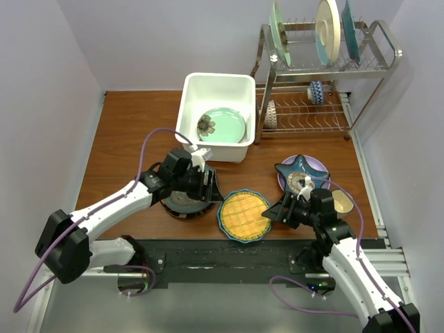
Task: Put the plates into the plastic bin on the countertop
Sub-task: Pick up the plate at the center of the board.
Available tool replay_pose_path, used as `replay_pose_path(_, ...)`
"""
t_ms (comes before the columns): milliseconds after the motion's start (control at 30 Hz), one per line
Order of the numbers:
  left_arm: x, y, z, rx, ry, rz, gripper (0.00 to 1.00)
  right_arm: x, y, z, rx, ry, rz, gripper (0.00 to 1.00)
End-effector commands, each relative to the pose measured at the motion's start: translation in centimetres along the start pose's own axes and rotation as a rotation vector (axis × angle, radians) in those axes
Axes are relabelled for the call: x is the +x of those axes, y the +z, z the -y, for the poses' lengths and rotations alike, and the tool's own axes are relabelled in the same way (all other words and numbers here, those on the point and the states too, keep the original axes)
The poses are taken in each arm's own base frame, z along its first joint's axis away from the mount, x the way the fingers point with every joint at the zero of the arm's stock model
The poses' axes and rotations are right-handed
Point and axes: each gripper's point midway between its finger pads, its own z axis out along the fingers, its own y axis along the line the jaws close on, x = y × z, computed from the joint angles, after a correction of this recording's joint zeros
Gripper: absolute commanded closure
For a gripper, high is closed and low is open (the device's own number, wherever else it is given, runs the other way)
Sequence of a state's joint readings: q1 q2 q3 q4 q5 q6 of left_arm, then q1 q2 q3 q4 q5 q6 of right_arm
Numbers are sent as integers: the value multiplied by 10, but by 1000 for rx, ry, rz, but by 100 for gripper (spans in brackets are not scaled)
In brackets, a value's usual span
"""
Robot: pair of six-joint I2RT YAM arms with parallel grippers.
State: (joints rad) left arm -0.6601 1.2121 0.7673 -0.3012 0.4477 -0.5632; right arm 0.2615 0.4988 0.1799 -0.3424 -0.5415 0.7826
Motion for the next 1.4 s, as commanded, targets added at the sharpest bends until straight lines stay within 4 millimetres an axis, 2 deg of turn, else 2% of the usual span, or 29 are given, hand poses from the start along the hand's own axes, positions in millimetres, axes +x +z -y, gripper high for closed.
replay_pose_path(0,-1,12,12,40,5,2,31,-14,-3,-18,-47,-44,31,31)
replay_pose_path(733,22,38,2,-6,20,-78,32,-11,5,-14,-62,-36,14,31)
replay_pose_path(967,37,47,-1,-15,18,-127,32,-8,7,-8,-49,-37,7,32)
replay_pose_path(1367,50,49,-26,-145,20,-153,32,-7,9,8,9,-58,22,36)
